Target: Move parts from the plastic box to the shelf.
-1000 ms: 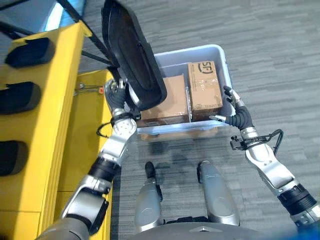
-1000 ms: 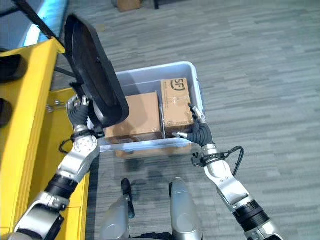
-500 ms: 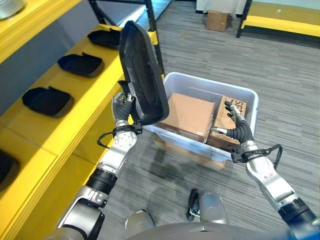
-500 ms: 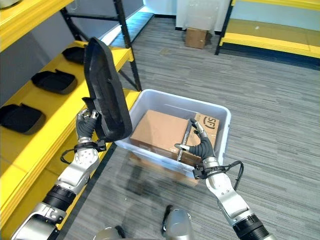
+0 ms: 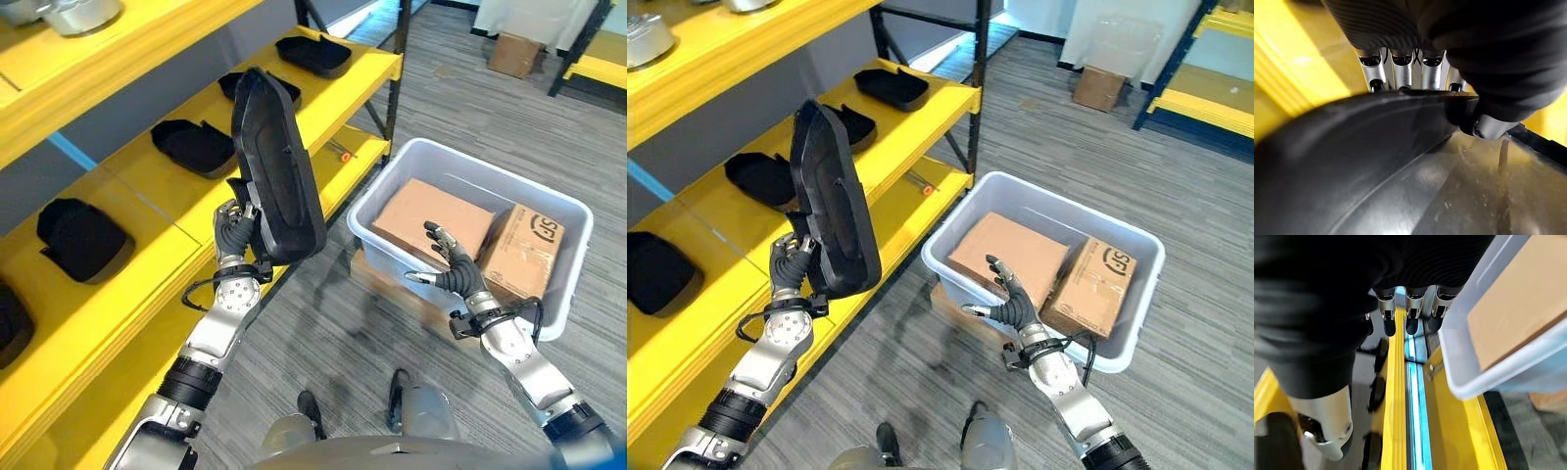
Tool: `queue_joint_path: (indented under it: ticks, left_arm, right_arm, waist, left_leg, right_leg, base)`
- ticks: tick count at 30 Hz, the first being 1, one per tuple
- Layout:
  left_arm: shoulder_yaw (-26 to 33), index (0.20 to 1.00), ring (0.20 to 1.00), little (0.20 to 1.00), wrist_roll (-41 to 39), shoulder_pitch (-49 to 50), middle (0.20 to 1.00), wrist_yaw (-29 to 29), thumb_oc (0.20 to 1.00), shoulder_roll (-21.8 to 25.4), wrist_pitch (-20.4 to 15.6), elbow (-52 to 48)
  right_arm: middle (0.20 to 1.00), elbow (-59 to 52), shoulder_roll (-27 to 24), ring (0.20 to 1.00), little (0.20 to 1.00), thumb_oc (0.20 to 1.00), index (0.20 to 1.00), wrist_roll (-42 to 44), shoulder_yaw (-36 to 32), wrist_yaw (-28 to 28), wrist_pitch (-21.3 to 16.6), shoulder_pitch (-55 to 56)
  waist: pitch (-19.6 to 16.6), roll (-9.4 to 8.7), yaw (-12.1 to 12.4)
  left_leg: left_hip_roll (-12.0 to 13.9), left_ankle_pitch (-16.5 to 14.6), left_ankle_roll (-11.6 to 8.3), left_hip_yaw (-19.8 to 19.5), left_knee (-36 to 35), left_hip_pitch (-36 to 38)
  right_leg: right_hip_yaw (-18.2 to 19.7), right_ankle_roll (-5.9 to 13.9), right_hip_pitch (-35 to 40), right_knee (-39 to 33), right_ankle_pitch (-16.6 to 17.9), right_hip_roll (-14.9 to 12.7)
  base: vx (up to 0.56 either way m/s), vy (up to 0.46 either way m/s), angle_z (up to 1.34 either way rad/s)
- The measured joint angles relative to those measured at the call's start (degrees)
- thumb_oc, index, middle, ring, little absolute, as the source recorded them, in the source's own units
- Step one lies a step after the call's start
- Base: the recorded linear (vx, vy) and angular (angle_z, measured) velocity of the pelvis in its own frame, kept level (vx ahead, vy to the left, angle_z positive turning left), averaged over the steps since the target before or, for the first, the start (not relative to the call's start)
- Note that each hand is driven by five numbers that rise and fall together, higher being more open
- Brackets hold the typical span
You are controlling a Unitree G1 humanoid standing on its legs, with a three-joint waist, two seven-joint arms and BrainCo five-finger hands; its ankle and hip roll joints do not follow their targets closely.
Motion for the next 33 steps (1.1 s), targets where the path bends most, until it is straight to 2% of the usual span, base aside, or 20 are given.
queue_joint_path:
  ticks: [2, 8, 9, 12, 13, 16, 17, 18, 19, 20, 21, 22, 23, 24, 25, 26, 27, 31, 33]
  left_arm:
    - [0.0, 0.200, 0.200, 0.200, 0.0, 1.4, 0.200, -0.9, 0.200, 0.0, 0.7, 0.0]
    - [0.9, 0.200, 0.200, 0.200, 1.6, 5.5, 0.200, -2.8, 0.200, 0.1, 0.7, 0.0]
    - [1.6, 0.200, 0.200, 0.200, 2.1, 6.6, 0.200, -3.9, 0.200, 0.1, 0.7, 0.0]
    - [2.7, 0.200, 0.200, 0.200, 2.3, 7.8, 0.200, -5.4, 0.200, 0.2, 0.7, 0.0]
    - [3.3, 0.200, 0.200, 0.200, 2.4, 8.1, 0.200, -6.8, 0.200, 0.3, 0.7, 0.0]
    - [3.5, 0.200, 0.200, 0.200, 4.2, 7.7, 0.200, -8.6, 0.200, 0.5, 0.7, 0.0]
    - [2.6, 0.200, 0.200, 0.200, 5.7, 5.7, 0.200, -10.3, 0.200, 0.3, 0.7, 0.2]
    - [2.3, 0.200, 0.200, 0.200, 6.3, 5.6, 0.200, -10.8, 0.200, 0.6, 0.5, -0.3]
    - [2.0, 0.200, 0.200, 0.200, 6.7, 5.5, 0.200, -11.6, 0.200, 1.2, 0.1, -0.4]
    - [1.4, 0.200, 0.200, 0.200, 6.7, 5.1, 0.200, -11.9, 0.200, 1.9, 0.1, 0.2]
    - [0.8, 0.200, 0.200, 0.200, 6.6, 4.7, 0.200, -12.2, 0.200, 2.4, 0.2, 0.4]
    - [0.7, 0.200, 0.200, 0.200, 6.6, 4.7, 0.200, -12.2, 0.200, 3.0, 0.1, 0.3]
    - [0.8, 0.200, 0.200, 0.200, 6.6, 4.9, 0.200, -11.9, 0.200, 4.1, 0.1, 0.4]
    - [0.8, 0.200, 0.200, 0.200, 6.6, 5.1, 0.200, -11.9, 0.200, 4.8, 0.1, 0.3]
    - [0.9, 0.200, 0.200, 0.200, 6.6, 5.5, 0.200, -11.8, 0.200, 4.4, 0.1, 0.4]
    - [0.5, 0.200, 0.200, 0.200, 6.5, 7.3, 0.200, -11.9, 0.200, 4.0, 0.0, -0.3]
    - [0.5, 0.200, 0.200, 0.200, 6.5, 7.9, 0.200, -11.8, 0.200, 3.8, 0.0, -0.3]
    - [-1.6, 0.200, 0.200, 0.200, 6.5, 7.4, 0.200, -11.8, 0.200, 2.2, 0.0, 0.4]
    - [-3.1, 0.200, 0.200, 0.200, 6.5, 6.5, 0.200, -11.8, 0.200, 2.0, -0.1, 0.6]
  right_arm:
    - [1.000, 0.0, 0.0, 1.000, 1.000, 1.000, 1.000, 0.0, 0.7, 0.8, 0.0, -0.7]
    - [1.000, -0.9, 0.1, 1.000, 1.000, 1.000, 1.000, 0.6, 3.1, 2.1, -0.1, -3.6]
    - [1.000, -1.3, 0.7, 1.000, 1.000, 1.000, 1.000, 0.7, 3.2, 1.8, -0.1, -4.2]
    - [1.000, -1.5, 2.4, 1.000, 1.000, 1.000, 1.000, 1.1, 3.4, 1.2, -0.1, -5.1]
    - [1.000, -1.5, 3.5, 1.000, 1.000, 1.000, 1.000, 1.8, 3.5, 0.9, -0.1, -5.9]
    - [1.000, -1.5, 4.4, 1.000, 1.000, 1.000, 1.000, 2.2, 3.4, -0.2, -0.2, -6.0]
    - [1.000, -1.3, 4.1, 1.000, 1.000, 1.000, 1.000, 2.2, 2.4, -1.9, -0.2, -5.4]
    - [1.000, -1.3, 4.1, 1.000, 1.000, 1.000, 1.000, 2.2, 2.4, -2.6, -0.1, -5.3]
    - [1.000, -1.6, 4.1, 1.000, 1.000, 1.000, 1.000, 2.2, 2.1, -2.9, -0.2, -5.2]
    - [1.000, -1.9, 4.3, 1.000, 1.000, 1.000, 1.000, 2.2, 1.5, -3.6, -0.1, -5.6]
    - [1.000, -2.5, 4.3, 1.000, 1.000, 1.000, 1.000, 2.2, 1.0, -4.0, -0.1, -4.9]
    - [1.000, -3.0, 4.3, 1.000, 1.000, 1.000, 1.000, 2.2, 0.6, -4.1, -0.1, -4.3]
    - [1.000, -3.7, 4.4, 1.000, 1.000, 1.000, 1.000, 2.2, 0.3, -4.1, -0.1, -3.7]
    - [1.000, -3.7, 4.4, 1.000, 1.000, 1.000, 1.000, 2.2, 0.3, -4.0, -0.1, -3.4]
    - [1.000, -3.4, 4.1, 1.000, 1.000, 1.000, 1.000, 2.2, 0.2, -3.7, -0.1, -3.4]
    - [1.000, -2.5, 3.8, 1.000, 1.000, 1.000, 1.000, 2.2, 0.0, -3.3, -0.1, -3.4]
    - [1.000, -2.0, 3.8, 1.000, 1.000, 1.000, 1.000, 2.2, 0.0, -3.0, -0.1, -3.5]
    - [1.000, -0.1, 3.8, 1.000, 1.000, 1.000, 1.000, 2.2, 0.1, -3.3, -0.4, -3.6]
    - [1.000, 0.5, 3.8, 1.000, 1.000, 1.000, 1.000, 2.2, 0.2, -3.6, -0.7, -3.8]
  waist:
    - [0.0, 0.02, 0.3]
    - [0.2, 0.03, 4.0]
    - [0.2, -0.03, 5.5]
    - [0.3, -0.25, 6.4]
    - [0.3, -0.41, 7.5]
    - [0.3, -0.73, 7.2]
    - [0.7, -0.71, 4.7]
    - [0.4, -0.89, 4.3]
    - [0.5, -1.47, 5.1]
    - [0.7, -1.19, 3.8]
    - [0.7, -1.19, 2.2]
    - [0.5, -1.53, 1.6]
    - [0.0, -2.65, 1.8]
    - [-0.3, -3.89, 1.9]
    - [-0.4, -3.80, 1.7]
    - [-0.8, -2.45, 1.7]
    - [-0.7, -2.11, 1.7]
    - [-0.5, -1.80, 0.4]
    - [-0.5, -1.78, 0.8]
  left_leg:
    - [0.0, 0.0, 0.01, -0.7, 0.0, 0.0]
    - [-0.4, 0.0, 0.08, -2.9, -0.1, 0.0]
    - [-0.5, 0.1, 0.09, -3.1, -0.6, 0.0]
    - [-0.5, 0.5, 0.11, -3.6, -1.1, 0.1]
    - [-1.1, 0.7, 0.36, -4.5, -1.8, -0.4]
    - [-2.1, 1.1, 1.01, -6.5, -2.0, -1.7]
    - [-3.2, 1.2, 2.72, -12.6, -0.8, -3.7]
    - [-3.2, 1.8, 2.86, -14.1, -1.3, -3.5]
    - [-3.4, 2.0, 3.34, -15.8, -1.5, -3.2]
    - [-3.4, 2.1, 3.51, -19.1, -1.0, -3.6]
    - [-3.3, 2.7, 4.17, -21.3, -1.5, -3.8]
    - [-3.3, 3.4, 4.07, -22.4, -2.5, -3.6]
    - [-4.0, 3.9, 3.47, -23.4, -3.0, -3.5]
    - [-5.2, 3.9, 3.39, -23.9, -3.2, -3.3]
    - [-5.6, 3.8, 3.26, -24.3, -3.3, -3.1]
    - [-5.2, 3.8, 3.12, -24.1, -3.8, -2.9]
    - [-5.0, 3.8, 2.97, -24.2, -3.9, -2.9]
    - [-4.8, 4.4, 2.03, -27.1, -3.9, -3.1]
    - [-4.9, 4.5, 1.85, -27.3, -3.7, -3.2]
  right_leg:
    - [-0.9, 0.18, 0.9, -0.9, 0.1, 0.2]
    - [-3.2, 0.82, 3.8, -4.4, 1.5, 0.5]
    - [-3.8, 1.00, 4.6, -5.7, 2.3, 0.7]
    - [-4.5, 1.40, 5.6, -7.8, 3.4, 0.9]
    - [-5.0, 1.83, 6.2, -9.0, 4.2, 0.7]
    - [-5.1, 2.50, 6.9, -9.4, 4.4, 0.2]
    - [2.5, 3.68, 6.8, -5.4, 3.9, -0.2]
    - [5.4, 4.03, 6.0, -3.6, 4.1, 0.0]
    - [10.2, 3.74, 4.1, 0.7, 3.5, 0.7]
    - [16.8, 3.67, 3.0, 4.2, 1.4, 2.7]
    - [20.3, 4.69, 3.0, 5.0, -0.9, 4.8]
    - [22.9, 4.92, 2.5, 4.5, -2.5, 7.3]
    - [23.2, 4.73, 1.4, 1.3, -2.5, 10.6]
    - [23.1, 3.47, 1.6, -2.8, -1.2, 11.6]
    - [22.6, -1.23, 2.3, -4.1, -0.6, 11.4]
    - [22.0, -0.27, 3.7, -7.0, 0.9, 12.3]
    - [22.0, 0.00, 4.3, -7.9, 1.2, 12.5]
    - [21.2, 0.40, 6.4, -10.1, 1.1, 13.1]
    - [20.4, 0.40, 7.0, -11.0, 1.2, 13.0]
  base:
    - [-0.08, 0.111, 0.21]
    - [-0.09, 0.147, 0.18]
    - [-0.06, 0.137, 0.16]
    - [-0.07, 0.153, 0.16]
    - [-0.06, 0.106, 0.27]
    - [0.02, 0.090, 0.72]
    - [0.12, 0.107, 1.54]
    - [0.16, 0.130, 1.51]
    - [0.15, 0.115, 0.84]
    - [0.11, 0.066, 0.99]
    - [0.08, 0.040, 1.24]
    - [0.14, 0.041, 1.11]
    - [0.13, 0.025, 0.72]
    - [0.15, 0.008, 0.48]
    - [0.13, -0.025, 0.21]
    - [0.15, -0.050, 0.06]
    - [0.12, -0.069, 0.03]
    - [0.12, -0.119, 0.30]
    - [0.17, -0.116, 0.30]
